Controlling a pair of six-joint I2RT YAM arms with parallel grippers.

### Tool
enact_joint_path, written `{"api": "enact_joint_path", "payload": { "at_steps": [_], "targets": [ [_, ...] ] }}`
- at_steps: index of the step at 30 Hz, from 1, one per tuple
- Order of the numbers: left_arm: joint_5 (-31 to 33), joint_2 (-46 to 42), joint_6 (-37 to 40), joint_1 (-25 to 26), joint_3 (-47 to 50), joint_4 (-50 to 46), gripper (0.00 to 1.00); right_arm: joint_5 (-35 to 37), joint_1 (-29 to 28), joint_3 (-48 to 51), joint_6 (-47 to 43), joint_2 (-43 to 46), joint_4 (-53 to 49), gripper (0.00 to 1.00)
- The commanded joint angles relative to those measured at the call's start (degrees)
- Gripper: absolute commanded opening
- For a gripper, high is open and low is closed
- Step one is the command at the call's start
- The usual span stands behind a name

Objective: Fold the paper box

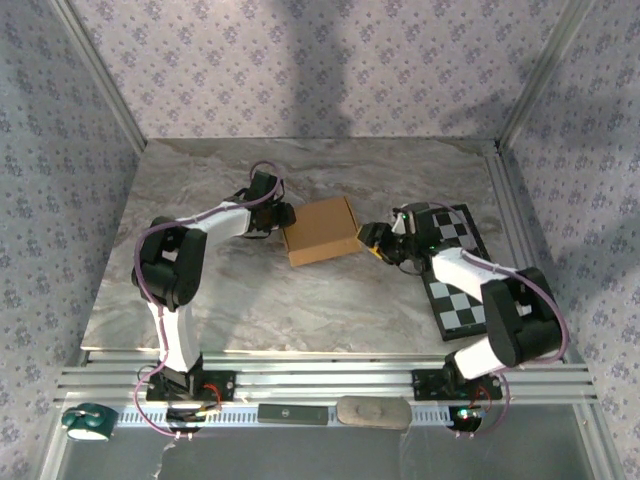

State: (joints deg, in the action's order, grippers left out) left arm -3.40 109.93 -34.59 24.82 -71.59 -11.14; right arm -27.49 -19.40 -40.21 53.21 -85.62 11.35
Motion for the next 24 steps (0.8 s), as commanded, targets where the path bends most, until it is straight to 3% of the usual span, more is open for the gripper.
{"api": "enact_joint_path", "payload": {
  "at_steps": [1, 24],
  "targets": [
    [0.58, 0.73, 0.93, 0.56, 1.04, -3.65, 0.41, -1.66, -0.55, -0.86, 6.11, -2.74, 7.29, 0.59],
    [-0.03, 2.05, 2.13, 0.93, -0.21, -4.37, 0.39, -3.72, 0.91, -8.89, 5.42, -17.73, 9.43, 0.56]
  ]
}}
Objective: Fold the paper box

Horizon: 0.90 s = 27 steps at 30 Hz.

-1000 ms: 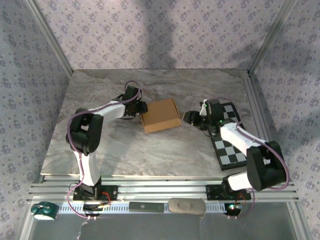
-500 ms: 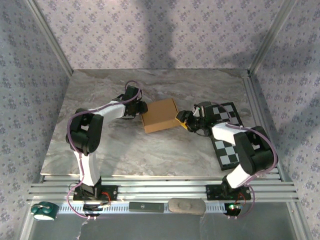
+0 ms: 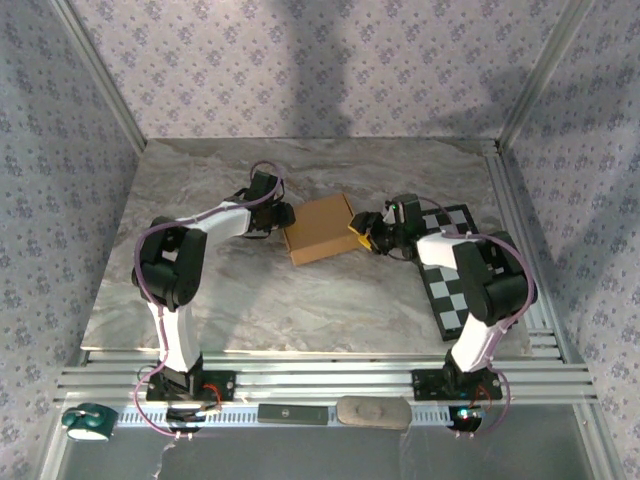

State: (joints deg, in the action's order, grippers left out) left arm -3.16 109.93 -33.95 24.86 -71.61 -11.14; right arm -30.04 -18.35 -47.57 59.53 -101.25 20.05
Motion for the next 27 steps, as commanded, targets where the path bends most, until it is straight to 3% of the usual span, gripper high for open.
{"api": "enact_joint_path", "payload": {
  "at_steps": [1, 13, 20, 27],
  "targets": [
    [-0.29, 2.21, 1.44, 0.95, -0.28, -4.40, 0.39, -1.33, -0.15, -1.65, -0.79, -2.68, 1.10, 0.56],
    [-0.36, 2.09, 1.90, 1.15, -0.20, -4.68, 0.39, -1.25, -0.55, -5.31, -2.56, -5.51, -0.37, 0.53],
    [-0.21, 0.88, 1.92, 0.80, -0.14, -5.34, 0.39, -1.40, -0.28, -3.14, -6.17, 1.75, -5.27, 0.53],
    [-0.37, 1.57, 2.01, 0.73, -0.14, -5.12, 0.38, -1.88, 0.16, 5.35, -4.71, 6.45, -2.34, 0.53]
  ]
}}
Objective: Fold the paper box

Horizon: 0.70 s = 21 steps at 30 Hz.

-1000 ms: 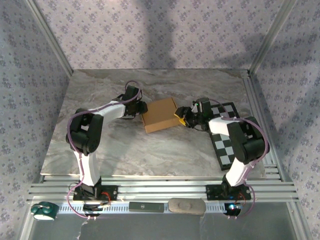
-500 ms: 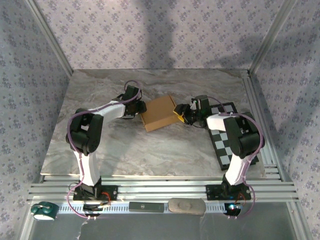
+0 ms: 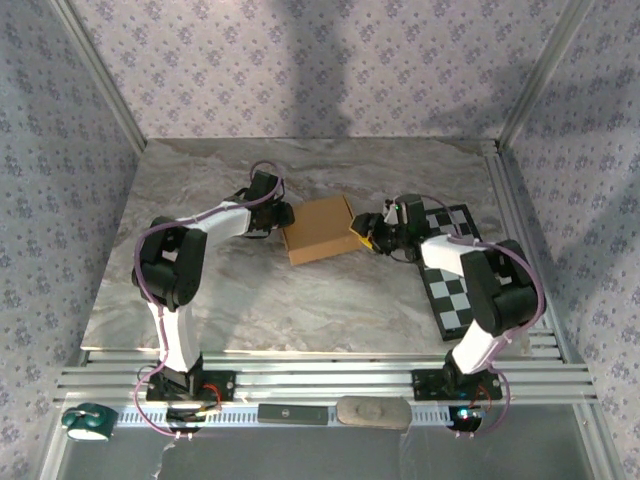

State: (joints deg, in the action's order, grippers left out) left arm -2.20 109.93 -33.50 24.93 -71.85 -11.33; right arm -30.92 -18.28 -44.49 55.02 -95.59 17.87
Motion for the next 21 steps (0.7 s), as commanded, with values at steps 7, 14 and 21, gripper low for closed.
{"api": "enact_joint_path", "payload": {
  "at_steps": [7, 14, 21],
  "targets": [
    [-1.32, 1.50, 1.82, 0.58, 0.01, -5.11, 0.38, -2.09, -0.78, 1.85, 2.45, -2.50, 3.34, 0.53],
    [-1.58, 1.85, 1.95, 0.64, -0.29, -5.08, 0.38, -1.76, -0.17, -1.82, 1.68, -5.95, 1.92, 0.53],
    [-1.93, 2.15, 2.71, 0.60, -0.80, -5.61, 0.38, -3.36, 1.32, -6.23, -0.30, -11.02, 1.01, 0.53]
  ]
}}
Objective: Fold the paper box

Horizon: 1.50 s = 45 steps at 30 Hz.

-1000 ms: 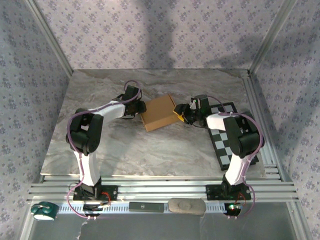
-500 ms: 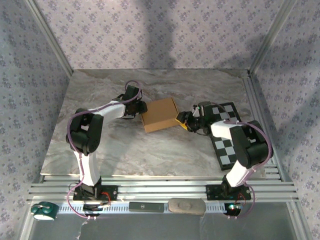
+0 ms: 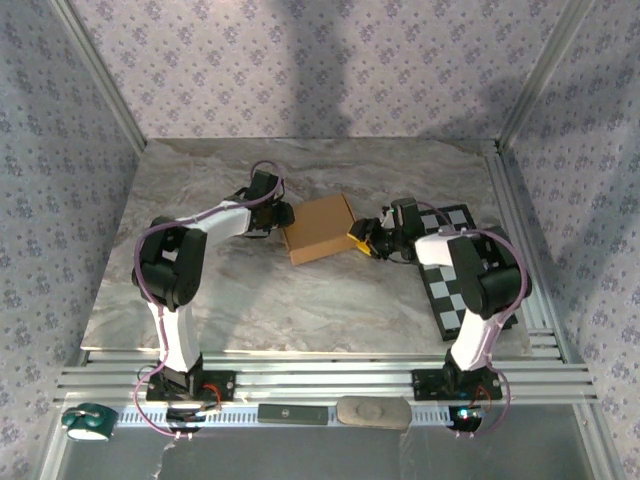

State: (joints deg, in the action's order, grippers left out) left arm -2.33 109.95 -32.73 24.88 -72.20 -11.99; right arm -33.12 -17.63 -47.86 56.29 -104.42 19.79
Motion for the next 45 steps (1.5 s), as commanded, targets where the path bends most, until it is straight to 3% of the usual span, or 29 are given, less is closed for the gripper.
{"api": "enact_joint_path", "payload": {
  "at_steps": [1, 25, 45],
  "targets": [
    [-1.81, 2.26, 2.10, 0.68, -0.57, -5.12, 0.38, -1.45, 0.88, -3.47, -1.71, -2.81, -1.06, 0.52],
    [-6.92, -0.33, 1.18, 3.99, 2.83, -3.24, 0.37, -4.92, 2.65, -23.24, -10.65, -13.75, -13.99, 0.46],
    [-11.40, -4.80, -5.03, 12.21, 11.02, 2.81, 0.37, -5.72, 1.87, -26.81, -9.55, -15.66, -13.60, 0.46]
  ]
}}
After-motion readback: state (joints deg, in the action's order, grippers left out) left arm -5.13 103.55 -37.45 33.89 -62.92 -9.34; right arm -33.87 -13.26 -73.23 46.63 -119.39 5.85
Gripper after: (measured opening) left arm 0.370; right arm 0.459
